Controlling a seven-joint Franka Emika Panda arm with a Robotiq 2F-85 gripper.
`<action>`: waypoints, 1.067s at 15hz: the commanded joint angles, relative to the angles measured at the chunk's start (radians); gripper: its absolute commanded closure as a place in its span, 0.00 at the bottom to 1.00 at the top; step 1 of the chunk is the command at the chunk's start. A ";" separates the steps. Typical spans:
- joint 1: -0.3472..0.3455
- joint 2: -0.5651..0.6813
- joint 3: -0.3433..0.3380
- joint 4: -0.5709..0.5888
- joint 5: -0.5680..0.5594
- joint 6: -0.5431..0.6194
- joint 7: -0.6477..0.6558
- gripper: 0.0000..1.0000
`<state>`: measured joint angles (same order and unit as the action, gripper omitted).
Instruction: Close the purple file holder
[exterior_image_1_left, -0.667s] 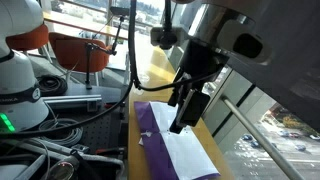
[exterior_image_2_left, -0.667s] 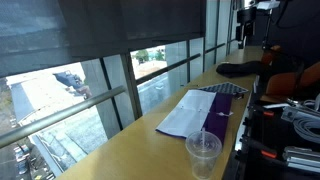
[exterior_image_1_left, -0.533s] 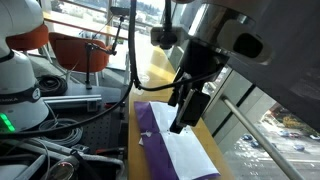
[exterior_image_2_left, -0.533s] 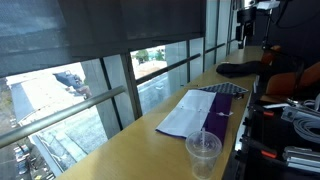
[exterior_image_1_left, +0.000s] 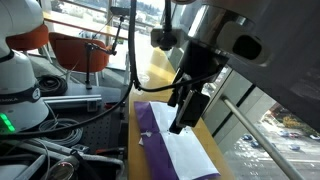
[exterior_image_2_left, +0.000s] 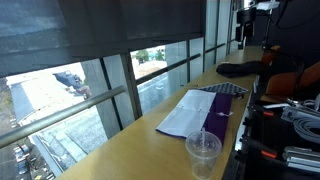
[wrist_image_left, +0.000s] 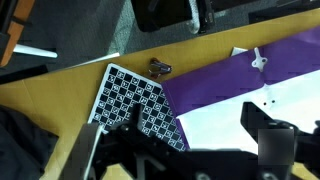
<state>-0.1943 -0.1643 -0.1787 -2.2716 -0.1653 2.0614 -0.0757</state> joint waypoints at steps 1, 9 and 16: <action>0.015 0.083 -0.008 0.055 0.045 0.038 -0.052 0.00; 0.011 0.439 0.025 0.331 0.232 0.194 -0.197 0.00; -0.112 0.786 0.128 0.743 0.384 0.077 -0.339 0.00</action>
<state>-0.2316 0.4941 -0.1120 -1.7225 0.1461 2.2347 -0.3350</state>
